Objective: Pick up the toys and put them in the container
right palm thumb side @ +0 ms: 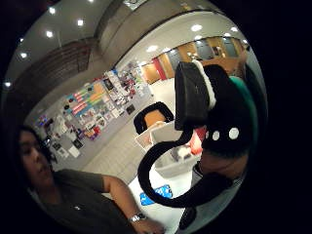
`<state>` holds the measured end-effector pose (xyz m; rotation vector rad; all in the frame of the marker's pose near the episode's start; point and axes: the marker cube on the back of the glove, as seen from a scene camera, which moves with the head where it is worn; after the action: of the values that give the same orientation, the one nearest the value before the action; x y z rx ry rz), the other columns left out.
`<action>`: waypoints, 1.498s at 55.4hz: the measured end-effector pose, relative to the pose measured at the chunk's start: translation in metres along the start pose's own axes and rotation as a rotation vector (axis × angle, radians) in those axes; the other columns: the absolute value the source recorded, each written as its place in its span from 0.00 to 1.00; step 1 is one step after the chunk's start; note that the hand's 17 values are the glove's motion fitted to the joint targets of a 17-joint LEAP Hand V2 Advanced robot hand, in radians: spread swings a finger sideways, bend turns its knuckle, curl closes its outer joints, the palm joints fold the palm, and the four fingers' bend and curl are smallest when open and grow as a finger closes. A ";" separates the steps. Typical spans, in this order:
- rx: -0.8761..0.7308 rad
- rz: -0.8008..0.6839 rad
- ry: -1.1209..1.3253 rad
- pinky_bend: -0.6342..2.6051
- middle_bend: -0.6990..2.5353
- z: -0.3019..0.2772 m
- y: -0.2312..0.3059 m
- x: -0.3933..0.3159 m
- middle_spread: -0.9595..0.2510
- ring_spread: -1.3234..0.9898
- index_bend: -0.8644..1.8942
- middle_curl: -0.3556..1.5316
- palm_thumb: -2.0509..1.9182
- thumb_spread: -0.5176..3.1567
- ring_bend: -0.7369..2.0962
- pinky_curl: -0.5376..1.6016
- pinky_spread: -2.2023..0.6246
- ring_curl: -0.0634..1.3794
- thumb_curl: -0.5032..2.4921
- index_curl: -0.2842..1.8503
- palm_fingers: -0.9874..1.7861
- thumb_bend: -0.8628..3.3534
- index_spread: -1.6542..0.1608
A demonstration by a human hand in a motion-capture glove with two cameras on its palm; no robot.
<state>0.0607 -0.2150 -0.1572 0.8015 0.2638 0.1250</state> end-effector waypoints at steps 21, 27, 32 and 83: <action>-0.266 0.102 0.141 0.51 0.60 0.104 -0.075 0.031 0.57 0.45 0.43 0.58 0.50 0.57 0.77 0.48 0.63 0.41 0.21 0.55 0.75 0.20 0.71; -0.572 0.050 0.005 0.48 0.51 0.126 -0.049 0.046 0.54 0.43 0.45 0.54 0.50 0.50 0.64 0.49 0.67 0.37 0.21 0.57 0.41 0.19 0.70; -0.580 0.109 0.035 0.49 0.45 0.126 -0.030 0.064 0.56 0.44 0.43 0.49 0.50 0.47 0.55 0.46 0.71 0.28 0.22 0.52 0.34 0.19 0.68; -0.454 1.360 0.825 0.66 0.64 -0.028 0.380 0.290 0.45 0.38 0.37 0.66 0.56 0.50 0.90 0.57 0.62 0.57 0.27 0.31 0.62 0.20 0.73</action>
<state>0.3268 0.1281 0.0452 0.3099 0.3995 1.7550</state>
